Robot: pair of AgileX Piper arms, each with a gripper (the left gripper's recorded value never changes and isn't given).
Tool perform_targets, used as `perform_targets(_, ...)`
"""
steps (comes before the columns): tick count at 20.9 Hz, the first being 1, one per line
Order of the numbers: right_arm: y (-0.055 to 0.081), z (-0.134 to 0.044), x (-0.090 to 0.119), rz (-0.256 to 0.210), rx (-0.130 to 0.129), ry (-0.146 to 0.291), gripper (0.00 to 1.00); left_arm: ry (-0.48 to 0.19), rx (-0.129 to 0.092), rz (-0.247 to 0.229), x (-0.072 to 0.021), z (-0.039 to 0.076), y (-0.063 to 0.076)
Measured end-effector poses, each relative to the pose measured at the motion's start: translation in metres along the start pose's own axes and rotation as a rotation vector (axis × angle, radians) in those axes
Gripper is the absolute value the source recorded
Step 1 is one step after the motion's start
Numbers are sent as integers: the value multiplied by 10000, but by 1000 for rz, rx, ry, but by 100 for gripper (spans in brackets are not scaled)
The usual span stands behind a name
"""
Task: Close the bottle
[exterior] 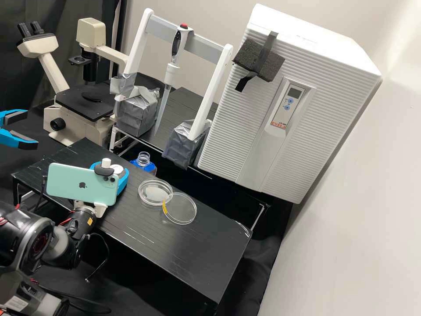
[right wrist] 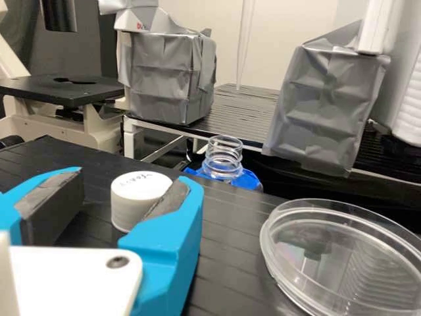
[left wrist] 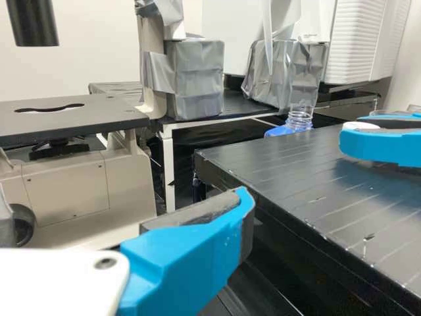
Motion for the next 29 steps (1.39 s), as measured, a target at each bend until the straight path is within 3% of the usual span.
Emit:
perform_targets(18,36,-5,26,15,-3,2,0,-2,-1,1,5,6,0)
perform_targets(26,258,-151,251,95,-19,71,0,-9,-2,1,16,23,-2)
perform_targets(29,308,-187,390,106,-27,84,0,25,-18,-2,-39,-16,-32)
